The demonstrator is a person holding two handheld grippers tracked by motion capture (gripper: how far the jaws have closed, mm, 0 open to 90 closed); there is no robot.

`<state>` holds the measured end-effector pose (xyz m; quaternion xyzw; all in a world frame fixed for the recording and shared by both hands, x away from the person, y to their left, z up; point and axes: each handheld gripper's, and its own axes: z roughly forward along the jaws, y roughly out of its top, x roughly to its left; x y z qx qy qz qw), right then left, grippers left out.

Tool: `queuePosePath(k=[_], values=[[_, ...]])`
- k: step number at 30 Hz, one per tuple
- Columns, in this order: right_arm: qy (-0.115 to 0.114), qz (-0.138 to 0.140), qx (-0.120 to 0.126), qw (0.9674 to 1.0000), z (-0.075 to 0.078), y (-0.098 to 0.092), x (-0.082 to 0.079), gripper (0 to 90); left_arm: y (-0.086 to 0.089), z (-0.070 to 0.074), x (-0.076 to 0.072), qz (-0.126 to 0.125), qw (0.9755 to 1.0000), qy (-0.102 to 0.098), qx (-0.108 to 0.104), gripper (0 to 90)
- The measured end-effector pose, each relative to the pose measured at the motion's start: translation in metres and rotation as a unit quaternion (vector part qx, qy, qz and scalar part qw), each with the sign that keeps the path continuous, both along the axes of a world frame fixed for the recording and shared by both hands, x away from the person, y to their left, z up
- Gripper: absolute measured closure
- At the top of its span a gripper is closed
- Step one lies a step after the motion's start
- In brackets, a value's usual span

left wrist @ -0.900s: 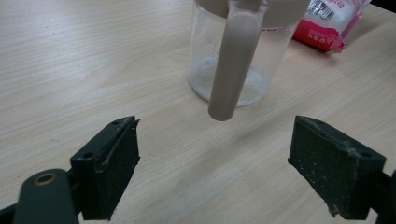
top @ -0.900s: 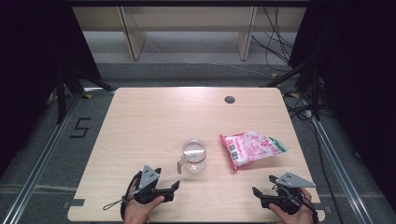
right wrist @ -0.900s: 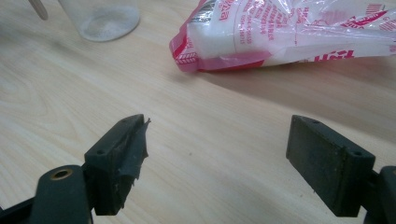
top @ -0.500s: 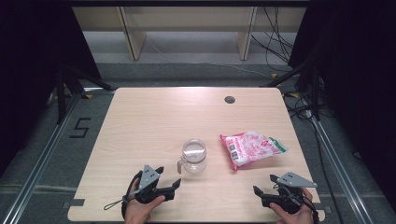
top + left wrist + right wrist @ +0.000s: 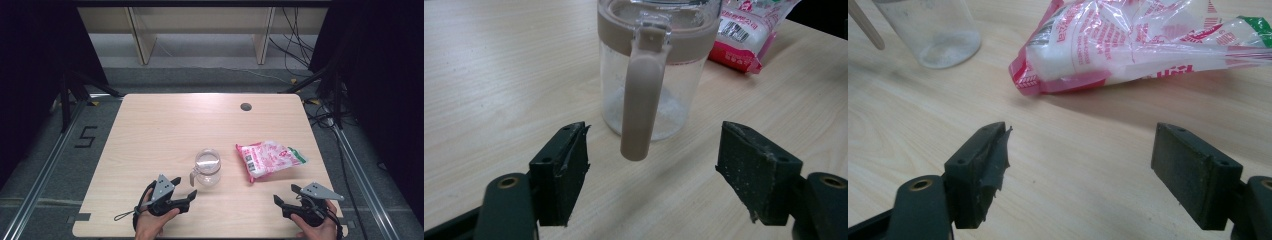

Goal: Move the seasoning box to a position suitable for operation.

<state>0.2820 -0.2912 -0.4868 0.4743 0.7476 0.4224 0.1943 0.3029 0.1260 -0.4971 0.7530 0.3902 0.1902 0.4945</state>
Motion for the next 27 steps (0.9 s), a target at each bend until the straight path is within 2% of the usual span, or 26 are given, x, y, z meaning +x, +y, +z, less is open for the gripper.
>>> queuePosePath(k=[1, 2, 3, 7, 10, 11, 13, 16, 18, 19, 20, 22, 24, 25, 26, 27], values=[[-0.001, 0.002, 0.001, 1.0000, 0.000, -0.001, 0.000, 24.0, -0.001, 0.000, 0.002, 0.000, 1.0000, -0.004, -0.004, 31.2], [0.009, -0.005, 0.011, 0.9999, 0.001, 0.001, -0.003, 24.1, -0.002, 0.001, 0.003, 0.002, 0.9999, -0.016, -0.002, 36.5], [-0.002, 0.005, 0.006, 1.0000, 0.001, -0.001, -0.002, 24.7, -0.004, 0.002, 0.002, 0.008, 0.9997, -0.024, -0.002, 43.7], [-0.023, 0.015, -0.004, 0.9996, 0.003, -0.003, -0.003, 25.2, -0.009, 0.003, 0.009, 0.002, 0.9995, -0.028, 0.010, 45.8], [-0.020, 0.019, -0.007, 0.9996, 0.002, -0.002, -0.003, 25.3, -0.012, 0.002, 0.011, 0.001, 0.9994, -0.033, 0.014, 53.1], [-0.018, 0.019, -0.003, 0.9997, 0.002, -0.001, -0.003, 25.3, -0.013, 0.001, 0.012, -0.003, 0.9989, -0.040, 0.023, 56.0], [-0.018, 0.022, -0.006, 0.9996, 0.001, -0.001, -0.002, 25.3, -0.013, -0.001, 0.014, -0.009, 0.9986, -0.049, 0.019, 59.7], [-0.018, 0.022, -0.007, 0.9996, 0.001, 0.000, -0.002, 25.3, -0.011, -0.002, 0.017, -0.008, 0.9977, -0.057, 0.038, 68.5], [-0.018, 0.023, -0.006, 0.9996, 0.001, 0.000, -0.002, 25.3, -0.012, -0.002, 0.019, -0.013, 0.9979, -0.054, 0.033, 70.4], [-0.018, 0.023, -0.006, 0.9996, 0.001, 0.000, -0.002, 25.3, -0.013, -0.002, 0.019, -0.014, 0.9974, -0.060, 0.038, 71.3], [-0.003, 0.012, 0.005, 0.9999, 0.001, 0.002, -0.004, 25.3, -0.013, -0.002, 0.019, -0.012, 0.9973, -0.060, 0.042, 71.3], [-0.001, 0.014, 0.012, 0.9998, 0.002, 0.003, -0.005, 25.4, -0.012, -0.001, 0.021, -0.010, 0.9973, -0.058, 0.044, 71.4], [0.000, 0.016, 0.011, 0.9998, 0.002, 0.003, -0.005, 25.4, -0.010, -0.001, 0.024, -0.006, 0.9971, -0.059, 0.048, 71.8], [-0.002, 0.013, 0.006, 0.9999, 0.001, 0.003, -0.004, 25.4, -0.010, -0.002, 0.025, 0.000, 0.9974, -0.058, 0.044, 71.8], [-0.002, 0.012, 0.008, 0.9999, 0.001, 0.003, -0.004, 25.4, -0.008, -0.001, 0.027, 0.002, 0.9970, -0.058, 0.050, 72.0], [-0.007, 0.015, 0.005, 0.9999, 0.001, 0.002, -0.003, 25.4, -0.006, -0.002, 0.032, 0.005, 0.9972, -0.059, 0.046, 72.1]])
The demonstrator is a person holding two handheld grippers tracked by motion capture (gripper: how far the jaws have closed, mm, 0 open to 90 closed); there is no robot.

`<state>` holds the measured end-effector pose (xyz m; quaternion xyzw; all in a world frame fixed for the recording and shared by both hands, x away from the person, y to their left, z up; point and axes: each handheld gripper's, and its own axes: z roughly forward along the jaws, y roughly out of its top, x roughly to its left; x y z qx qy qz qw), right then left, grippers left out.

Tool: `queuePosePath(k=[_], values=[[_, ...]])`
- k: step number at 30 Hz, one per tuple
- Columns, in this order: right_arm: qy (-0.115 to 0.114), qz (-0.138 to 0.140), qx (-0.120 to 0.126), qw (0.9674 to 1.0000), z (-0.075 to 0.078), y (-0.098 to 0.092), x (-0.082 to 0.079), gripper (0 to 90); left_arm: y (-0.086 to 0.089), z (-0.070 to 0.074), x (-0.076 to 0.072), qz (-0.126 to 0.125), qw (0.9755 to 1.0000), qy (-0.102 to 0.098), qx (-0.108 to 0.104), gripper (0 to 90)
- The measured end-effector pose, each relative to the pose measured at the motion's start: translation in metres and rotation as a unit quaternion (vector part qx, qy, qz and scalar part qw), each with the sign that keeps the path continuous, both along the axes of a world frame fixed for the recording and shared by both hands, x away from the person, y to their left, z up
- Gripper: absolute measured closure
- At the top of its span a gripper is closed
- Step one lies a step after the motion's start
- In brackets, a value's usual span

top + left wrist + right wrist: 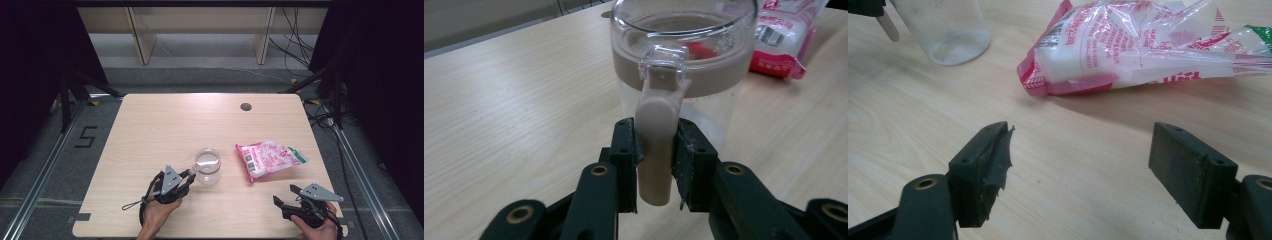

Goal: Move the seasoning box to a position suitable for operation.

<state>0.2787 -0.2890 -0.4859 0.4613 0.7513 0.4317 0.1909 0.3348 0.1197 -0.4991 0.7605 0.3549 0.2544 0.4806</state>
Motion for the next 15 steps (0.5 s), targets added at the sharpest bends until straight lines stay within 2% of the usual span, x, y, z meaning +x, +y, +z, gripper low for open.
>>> queuePosePath(k=[2, 3, 5, 10, 15], values=[[-0.007, 0.007, -0.004, 0.9999, 0.000, -0.002, 0.001, 25.4, 0.000, 0.000, 0.001, 0.004, 1.0000, -0.001, 0.001, 72.4], [0.003, 0.001, 0.006, 1.0000, 0.000, 0.000, -0.001, 25.4, 0.000, 0.000, 0.004, 0.006, 1.0000, -0.005, 0.006, 72.5], [0.005, 0.001, 0.008, 1.0000, 0.000, 0.000, -0.001, 25.5, 0.000, 0.000, 0.007, 0.011, 0.9998, -0.010, 0.013, 72.6], [-0.013, 0.011, -0.008, 0.9998, 0.000, -0.002, 0.001, 25.6, 0.001, -0.001, 0.015, 0.021, 0.9996, -0.013, 0.017, 73.9], [-0.009, 0.009, -0.007, 0.9999, 0.000, -0.002, 0.001, 25.6, 0.000, -0.001, 0.022, 0.025, 0.9994, -0.016, 0.017, 74.7]])
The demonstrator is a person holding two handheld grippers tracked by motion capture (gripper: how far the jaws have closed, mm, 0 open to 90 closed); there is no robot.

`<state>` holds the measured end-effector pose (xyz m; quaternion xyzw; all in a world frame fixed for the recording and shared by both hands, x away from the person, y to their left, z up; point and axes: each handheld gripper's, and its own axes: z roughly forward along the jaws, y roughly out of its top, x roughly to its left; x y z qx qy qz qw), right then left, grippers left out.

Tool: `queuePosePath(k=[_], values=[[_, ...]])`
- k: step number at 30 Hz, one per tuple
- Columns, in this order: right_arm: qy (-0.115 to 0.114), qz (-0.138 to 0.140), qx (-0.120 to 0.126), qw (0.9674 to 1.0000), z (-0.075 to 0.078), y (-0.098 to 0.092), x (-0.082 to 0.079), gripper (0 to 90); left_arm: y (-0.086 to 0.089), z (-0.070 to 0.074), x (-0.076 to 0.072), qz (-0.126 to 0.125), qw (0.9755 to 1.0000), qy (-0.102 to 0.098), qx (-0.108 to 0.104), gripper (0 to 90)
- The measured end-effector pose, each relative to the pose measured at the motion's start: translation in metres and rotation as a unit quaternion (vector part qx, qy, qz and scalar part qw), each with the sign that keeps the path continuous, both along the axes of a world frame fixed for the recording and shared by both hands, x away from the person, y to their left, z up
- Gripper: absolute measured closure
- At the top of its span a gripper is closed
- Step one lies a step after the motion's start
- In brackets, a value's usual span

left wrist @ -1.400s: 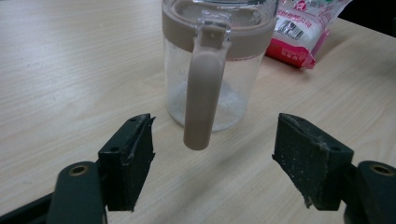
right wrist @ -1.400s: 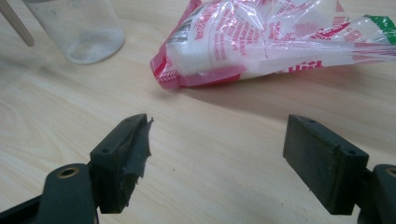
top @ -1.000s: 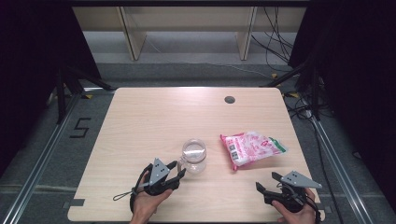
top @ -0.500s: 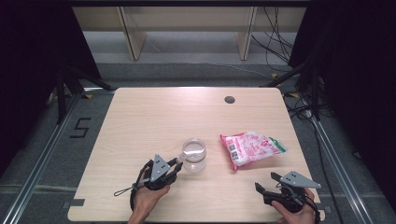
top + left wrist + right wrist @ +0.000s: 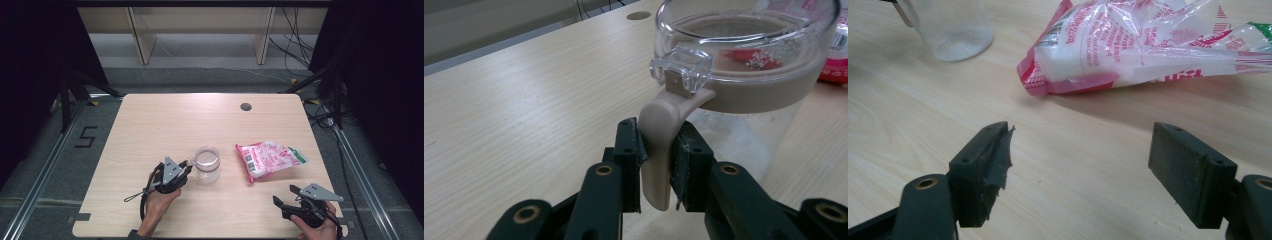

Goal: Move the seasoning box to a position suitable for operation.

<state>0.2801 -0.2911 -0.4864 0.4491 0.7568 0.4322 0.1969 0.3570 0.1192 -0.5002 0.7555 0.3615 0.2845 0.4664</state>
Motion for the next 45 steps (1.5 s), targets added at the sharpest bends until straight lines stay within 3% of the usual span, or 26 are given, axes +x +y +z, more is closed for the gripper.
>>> queuePosePath(k=[7, 9, 13, 16, 18, 20, 21, 22, 26, 27, 36, 44, 45], values=[[0.003, -0.003, 0.004, 1.0000, -0.001, 0.000, 0.001, 25.7, -0.002, -0.001, 0.005, -0.007, 1.0000, -0.003, -0.006, 75.6], [0.021, -0.007, 0.017, 0.9996, -0.001, 0.002, -0.001, 25.7, -0.002, -0.001, 0.005, -0.010, 0.9999, -0.003, -0.004, 75.7], [0.017, -0.007, 0.017, 0.9997, -0.001, 0.002, -0.001, 25.7, -0.007, -0.001, 0.003, -0.017, 0.9998, 0.003, -0.013, 75.7], [0.021, -0.008, 0.020, 0.9996, -0.001, 0.002, -0.001, 25.8, -0.010, 0.000, 0.002, -0.020, 0.9998, 0.003, -0.008, 75.7], [0.009, 0.000, 0.013, 0.9999, -0.001, 0.000, 0.001, 25.8, -0.010, 0.000, 0.002, -0.022, 0.9997, 0.003, -0.008, 75.7], [0.020, -0.007, 0.018, 0.9996, -0.001, 0.002, -0.001, 25.7, -0.012, 0.000, 0.001, -0.023, 0.9996, 0.009, -0.013, 75.6], [0.012, 0.001, 0.012, 0.9998, -0.001, 0.000, 0.001, 25.8, -0.013, 0.001, 0.000, -0.024, 0.9996, 0.010, -0.012, 75.6], [0.018, -0.009, 0.019, 0.9996, -0.001, 0.002, -0.001, 25.7, -0.013, 0.001, 0.000, -0.028, 0.9995, 0.011, -0.007, 75.5], [0.016, 0.000, 0.011, 0.9998, -0.001, 0.000, 0.001, 25.8, -0.020, 0.002, -0.003, -0.036, 0.9992, 0.016, -0.010, 75.0], [0.022, -0.009, 0.021, 0.9995, -0.001, 0.002, -0.001, 25.8, -0.021, 0.002, -0.003, -0.041, 0.9990, 0.015, -0.009, 75.0], [0.014, -0.003, 0.005, 0.9999, -0.002, -0.001, 0.002, 25.8, -0.023, 0.003, 0.001, -0.045, 0.9989, 0.014, -0.006, 75.2], [0.023, -0.008, 0.014, 0.9996, -0.003, -0.001, 0.002, 25.7, -0.023, 0.001, 0.004, -0.049, 0.9985, 0.018, -0.018, 75.1], [0.024, -0.009, 0.015, 0.9995, -0.003, -0.001, 0.002, 25.7, -0.023, 0.000, 0.004, -0.047, 0.9983, 0.020, -0.028, 74.9]])
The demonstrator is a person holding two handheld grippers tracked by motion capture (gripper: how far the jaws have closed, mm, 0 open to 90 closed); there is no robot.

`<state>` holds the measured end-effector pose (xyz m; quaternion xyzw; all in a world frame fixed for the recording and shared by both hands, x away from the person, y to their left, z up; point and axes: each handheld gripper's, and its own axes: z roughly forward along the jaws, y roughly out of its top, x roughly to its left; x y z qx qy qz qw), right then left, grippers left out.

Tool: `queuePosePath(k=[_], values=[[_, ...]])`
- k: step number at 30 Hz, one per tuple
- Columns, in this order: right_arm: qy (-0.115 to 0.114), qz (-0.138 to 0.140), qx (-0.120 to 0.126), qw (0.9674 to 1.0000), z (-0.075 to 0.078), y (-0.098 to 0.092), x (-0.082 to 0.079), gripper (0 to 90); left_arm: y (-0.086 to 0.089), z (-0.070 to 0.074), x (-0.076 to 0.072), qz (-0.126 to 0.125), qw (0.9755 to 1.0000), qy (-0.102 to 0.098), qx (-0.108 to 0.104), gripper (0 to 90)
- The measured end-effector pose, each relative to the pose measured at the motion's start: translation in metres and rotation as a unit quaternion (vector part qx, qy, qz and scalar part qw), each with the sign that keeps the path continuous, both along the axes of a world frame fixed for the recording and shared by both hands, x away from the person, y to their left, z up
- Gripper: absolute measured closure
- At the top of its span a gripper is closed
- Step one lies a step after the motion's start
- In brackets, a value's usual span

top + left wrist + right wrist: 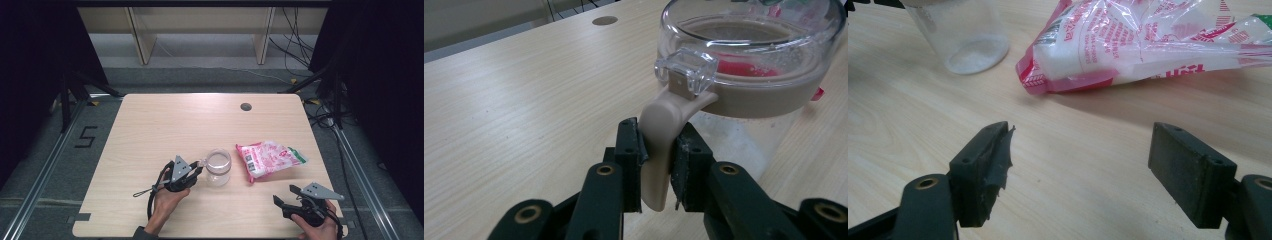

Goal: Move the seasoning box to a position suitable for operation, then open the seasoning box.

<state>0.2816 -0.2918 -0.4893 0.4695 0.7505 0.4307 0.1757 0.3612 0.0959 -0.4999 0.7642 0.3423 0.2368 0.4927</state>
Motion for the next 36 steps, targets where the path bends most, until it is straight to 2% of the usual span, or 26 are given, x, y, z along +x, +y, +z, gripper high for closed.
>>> queuePosePath(k=[2, 4, 5, 6, 8, 12, 14, 15, 19, 20, 22, 23, 25, 27, 28, 30, 31, 32, 33, 34, 35, 36], values=[[-0.008, 0.005, -0.006, 0.9999, 0.000, -0.001, 0.002, 25.7, 0.001, 0.001, -0.001, 0.002, 1.0000, 0.001, 0.003, 74.1], [-0.005, 0.002, -0.004, 1.0000, 0.000, -0.001, 0.001, 25.8, 0.001, 0.002, -0.003, -0.002, 1.0000, -0.002, 0.006, 70.4], [0.002, -0.004, 0.002, 1.0000, 0.000, 0.001, -0.001, 25.7, 0.002, 0.003, -0.003, -0.005, 1.0000, 0.000, 0.003, 66.4], [-0.007, 0.002, -0.006, 1.0000, 0.000, -0.001, 0.001, 25.8, 0.003, 0.003, -0.004, -0.006, 1.0000, 0.003, 0.001, 64.4], [0.007, 0.001, 0.008, 0.9999, 0.001, -0.001, -0.002, 25.7, 0.007, 0.005, -0.006, -0.006, 1.0000, 0.004, -0.001, 59.4], [-0.006, 0.004, -0.008, 0.9999, 0.000, -0.001, 0.001, 25.7, 0.014, 0.010, -0.010, -0.016, 0.9996, 0.019, -0.015, 52.6], [0.006, 0.000, 0.003, 1.0000, 0.001, 0.000, -0.001, 25.7, 0.017, 0.013, -0.012, -0.016, 0.9995, 0.022, -0.015, 49.4], [0.000, 0.003, -0.001, 1.0000, 0.000, -0.001, -0.001, 25.8, 0.018, 0.015, -0.013, -0.016, 0.9995, 0.023, -0.017, 48.1], [-0.004, 0.016, -0.002, 0.9999, 0.001, -0.002, -0.001, 25.7, 0.022, 0.020, -0.013, -0.018, 0.9993, 0.025, -0.023, 45.9], [-0.017, 0.015, -0.005, 0.9997, 0.000, -0.002, 0.001, 25.7, 0.022, 0.022, -0.013, -0.017, 0.9989, 0.031, -0.029, 45.8], [-0.018, 0.014, -0.007, 0.9997, 0.000, -0.003, 0.001, 25.6, 0.023, 0.024, -0.013, -0.016, 0.9983, 0.038, -0.041, 44.8], [-0.010, 0.009, 0.003, 0.9999, 0.000, -0.002, 0.000, 25.7, 0.023, 0.025, -0.013, -0.016, 0.9982, 0.039, -0.043, 44.8], [0.004, 0.004, 0.010, 0.9999, 0.001, -0.001, -0.002, 25.5, 0.024, 0.028, -0.015, -0.015, 0.9986, 0.029, -0.042, 47.4], [-0.002, 0.003, 0.002, 1.0000, 0.000, -0.001, 0.000, 25.3, 0.025, 0.032, -0.017, -0.021, 0.9989, 0.018, -0.037, 51.2], [-0.012, 0.012, -0.007, 0.9998, 0.000, -0.002, 0.001, 25.0, 0.024, 0.033, -0.017, -0.019, 0.9988, 0.016, -0.043, 54.7], [-0.014, 0.019, -0.008, 0.9997, 0.000, -0.002, 0.001, 24.8, 0.025, 0.036, -0.017, -0.025, 0.9982, 0.014, -0.053, 60.5], [-0.015, 0.019, -0.007, 0.9997, 0.001, -0.001, 0.000, 24.8, 0.023, 0.038, -0.018, -0.023, 0.9983, 0.004, -0.053, 64.3], [-0.002, 0.009, 0.001, 1.0000, 0.001, 0.001, -0.001, 24.6, 0.022, 0.039, -0.018, -0.021, 0.9987, -0.007, -0.046, 69.2], [-0.014, 0.012, -0.004, 0.9998, -0.001, 0.000, 0.001, 24.4, 0.020, 0.040, -0.019, -0.014, 0.9991, -0.015, -0.038, 71.0], [-0.004, 0.007, 0.002, 1.0000, 0.000, 0.002, -0.001, 24.2, 0.018, 0.040, -0.019, -0.003, 0.9988, -0.025, -0.041, 73.6], [-0.007, 0.009, -0.004, 0.9999, 0.000, 0.001, 0.000, 24.2, 0.017, 0.041, -0.019, -0.005, 0.9988, -0.032, -0.036, 76.3], [-0.012, 0.017, -0.003, 0.9998, 0.000, -0.001, 0.000, 24.2, 0.015, 0.041, -0.019, -0.001, 0.9986, -0.030, -0.044, 78.2]])
